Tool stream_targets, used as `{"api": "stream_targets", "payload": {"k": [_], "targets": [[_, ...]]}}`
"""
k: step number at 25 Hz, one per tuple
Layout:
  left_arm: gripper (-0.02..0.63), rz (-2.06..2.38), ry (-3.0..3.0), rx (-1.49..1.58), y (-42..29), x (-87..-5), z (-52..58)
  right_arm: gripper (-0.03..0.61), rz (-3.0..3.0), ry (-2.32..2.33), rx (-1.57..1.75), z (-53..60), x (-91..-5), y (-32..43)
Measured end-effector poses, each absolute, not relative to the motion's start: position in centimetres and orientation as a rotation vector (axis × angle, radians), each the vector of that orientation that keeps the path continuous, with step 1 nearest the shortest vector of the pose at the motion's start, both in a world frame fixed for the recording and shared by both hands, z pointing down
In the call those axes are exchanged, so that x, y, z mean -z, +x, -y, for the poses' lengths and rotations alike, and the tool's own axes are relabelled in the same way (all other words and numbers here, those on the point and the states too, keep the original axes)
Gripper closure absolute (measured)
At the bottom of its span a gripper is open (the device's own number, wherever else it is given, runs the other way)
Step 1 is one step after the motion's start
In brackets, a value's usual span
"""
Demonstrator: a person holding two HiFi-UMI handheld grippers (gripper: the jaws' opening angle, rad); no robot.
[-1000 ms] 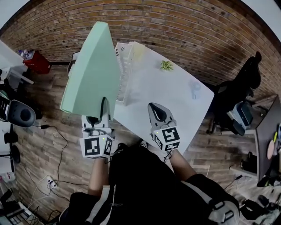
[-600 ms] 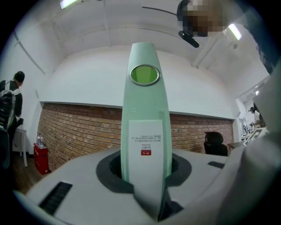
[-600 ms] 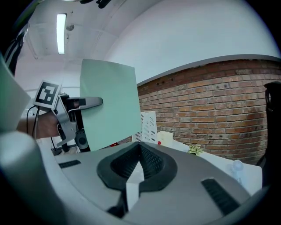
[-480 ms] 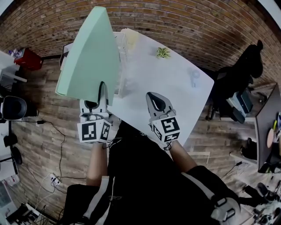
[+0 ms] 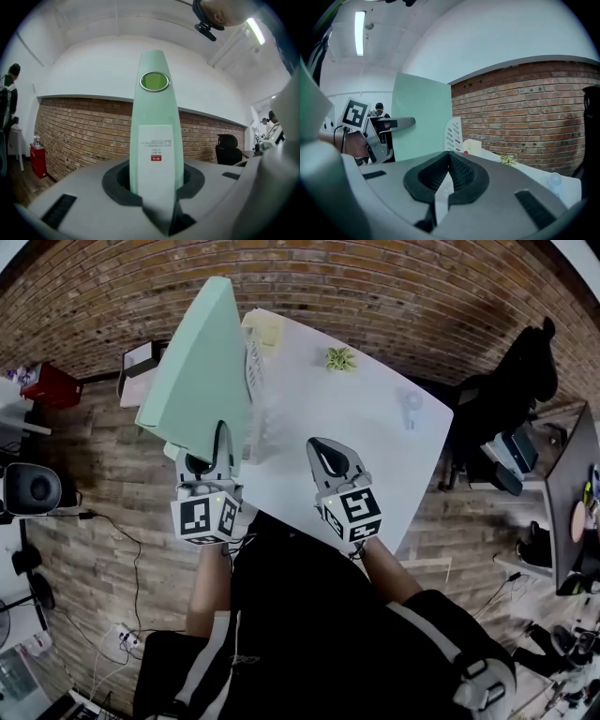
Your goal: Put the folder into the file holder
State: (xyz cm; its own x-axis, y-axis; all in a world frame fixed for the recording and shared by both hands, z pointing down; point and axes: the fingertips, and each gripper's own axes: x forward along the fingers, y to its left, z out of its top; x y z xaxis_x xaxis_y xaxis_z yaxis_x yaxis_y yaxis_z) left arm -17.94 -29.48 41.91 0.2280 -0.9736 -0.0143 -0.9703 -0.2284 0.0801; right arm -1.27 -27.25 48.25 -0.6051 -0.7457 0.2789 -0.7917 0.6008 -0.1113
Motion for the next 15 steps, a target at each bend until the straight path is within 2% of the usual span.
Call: {"api": "stream_targets", "payload": {"k": [15], "targets": [[0.471, 1.834, 2.376, -0.054, -17.8, -46.4, 31.3, 0.569, 2.601, 1.246, -0.418, 29.0, -50.1, -1.0]]}}
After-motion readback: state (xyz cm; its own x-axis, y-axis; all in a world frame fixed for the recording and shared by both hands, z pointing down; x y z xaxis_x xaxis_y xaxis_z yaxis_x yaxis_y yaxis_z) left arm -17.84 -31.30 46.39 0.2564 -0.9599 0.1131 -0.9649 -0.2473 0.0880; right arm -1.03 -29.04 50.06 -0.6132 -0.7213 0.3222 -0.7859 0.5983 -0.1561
